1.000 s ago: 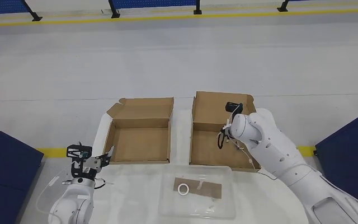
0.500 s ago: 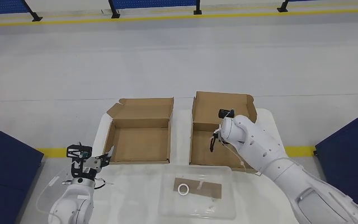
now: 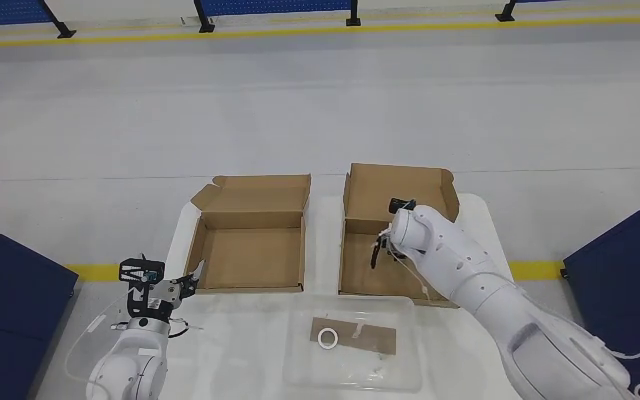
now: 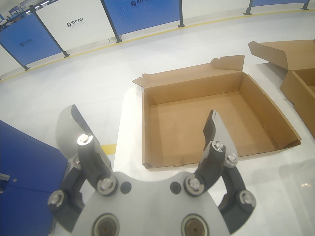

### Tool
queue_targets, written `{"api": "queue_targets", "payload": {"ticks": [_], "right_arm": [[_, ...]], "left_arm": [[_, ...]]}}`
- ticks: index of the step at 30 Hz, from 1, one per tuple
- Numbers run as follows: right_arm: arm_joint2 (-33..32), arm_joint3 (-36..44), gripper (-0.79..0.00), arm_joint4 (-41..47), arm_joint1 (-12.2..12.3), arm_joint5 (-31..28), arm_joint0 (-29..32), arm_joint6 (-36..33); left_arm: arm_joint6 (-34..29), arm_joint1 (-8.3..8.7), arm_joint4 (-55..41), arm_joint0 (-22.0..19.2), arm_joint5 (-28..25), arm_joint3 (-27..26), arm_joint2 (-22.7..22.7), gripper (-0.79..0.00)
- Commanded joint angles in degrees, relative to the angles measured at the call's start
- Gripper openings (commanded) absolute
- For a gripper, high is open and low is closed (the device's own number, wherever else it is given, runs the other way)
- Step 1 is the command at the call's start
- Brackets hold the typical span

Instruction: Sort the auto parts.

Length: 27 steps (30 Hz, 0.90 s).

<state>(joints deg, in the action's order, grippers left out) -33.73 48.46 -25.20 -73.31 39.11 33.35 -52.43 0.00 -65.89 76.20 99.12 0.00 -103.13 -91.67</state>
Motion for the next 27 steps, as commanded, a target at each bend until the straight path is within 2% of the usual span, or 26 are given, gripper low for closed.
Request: {"api": "queue_targets", "payload": {"ticks": [1, 14, 18, 19, 27], "right_arm": [[0.1, -1.1, -0.785, 0.2, -0.5, -0.3, -0.4, 0.1], [0.2, -5.7, -0.785, 0.1, -2.6, -2.1, -1.6, 0.5], [-0.1, -6.4, -0.613, -0.1, -2.9, -2.5, -1.7, 0.5], [-0.3, -6.5, -0.591, -0.1, -3.0, -2.6, -1.8, 0.5], [-2.0, -4.9, -0.523, -0.9, -2.6, -3.3, -1.5, 0.4]], "left_arm": [[0.0, 0.00, 0.0, 0.0, 0.0, 0.0, 0.0, 0.000], [0.0, 0.00, 0.0, 0.0, 0.0, 0.0, 0.0, 0.000], [0.0, 0.00, 0.0, 0.0, 0.0, 0.0, 0.0, 0.000], [0.0, 0.00, 0.0, 0.0, 0.0, 0.0, 0.0, 0.000], [0.0, 0.00, 0.0, 0.0, 0.0, 0.0, 0.0, 0.000]]}}
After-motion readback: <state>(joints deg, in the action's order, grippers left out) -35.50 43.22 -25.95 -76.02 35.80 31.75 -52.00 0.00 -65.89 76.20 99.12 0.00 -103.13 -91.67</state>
